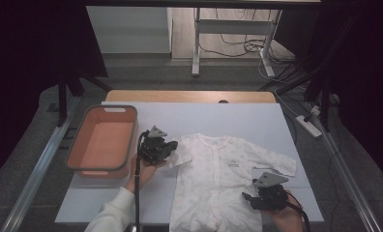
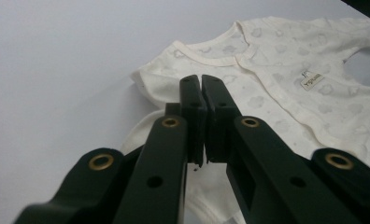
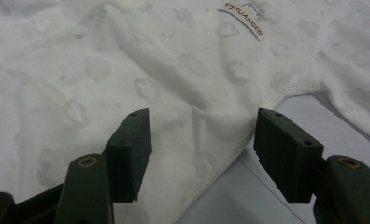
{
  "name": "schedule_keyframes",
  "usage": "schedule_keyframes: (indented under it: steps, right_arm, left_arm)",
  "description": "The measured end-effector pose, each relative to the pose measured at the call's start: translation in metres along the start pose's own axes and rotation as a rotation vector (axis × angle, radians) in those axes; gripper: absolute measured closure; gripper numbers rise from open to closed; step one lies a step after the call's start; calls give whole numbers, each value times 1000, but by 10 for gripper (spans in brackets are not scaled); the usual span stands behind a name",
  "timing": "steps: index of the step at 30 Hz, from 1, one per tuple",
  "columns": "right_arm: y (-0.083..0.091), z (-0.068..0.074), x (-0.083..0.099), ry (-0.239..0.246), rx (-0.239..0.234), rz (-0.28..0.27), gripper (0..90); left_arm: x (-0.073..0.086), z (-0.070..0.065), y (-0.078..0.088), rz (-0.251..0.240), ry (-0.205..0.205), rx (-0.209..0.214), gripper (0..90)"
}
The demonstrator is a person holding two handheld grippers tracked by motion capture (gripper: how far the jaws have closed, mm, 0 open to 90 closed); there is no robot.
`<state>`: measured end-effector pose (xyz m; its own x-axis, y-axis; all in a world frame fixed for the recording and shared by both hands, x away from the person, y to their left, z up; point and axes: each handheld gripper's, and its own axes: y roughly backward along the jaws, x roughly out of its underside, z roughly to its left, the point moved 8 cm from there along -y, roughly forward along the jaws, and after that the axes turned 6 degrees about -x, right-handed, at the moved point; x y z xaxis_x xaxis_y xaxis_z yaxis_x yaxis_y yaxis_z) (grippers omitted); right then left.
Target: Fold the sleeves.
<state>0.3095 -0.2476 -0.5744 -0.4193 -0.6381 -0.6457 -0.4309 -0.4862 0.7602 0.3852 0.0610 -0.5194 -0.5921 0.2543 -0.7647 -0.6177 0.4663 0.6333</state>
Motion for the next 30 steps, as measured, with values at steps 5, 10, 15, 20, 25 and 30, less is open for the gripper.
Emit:
schedule_keyframes:
  steps: [5,10,15,20,25,30]
  right_arm:
    - [0,0,0,-1,-1,-1,371]
    - [0,0,0,-1,0,-1,371]
    - [0,0,0,0,0,0,371]
    - [0,1,-1,1,2,-5,370]
    - [1,1,-2,-1,1,-12,369]
    - [1,1,-2,-1,4,-16,368]
  left_arm:
    - [0,-2,-2,1,-2,3,869]
    - [-2,-7,-4,0,-13,10,869]
    - [-6,-16,-8,-3,-24,24,869]
    - [-7,-27,-15,7,-44,36,869]
    - [-7,-35,-21,20,-60,45,869]
    - [-8,-43,-28,26,-81,51,869]
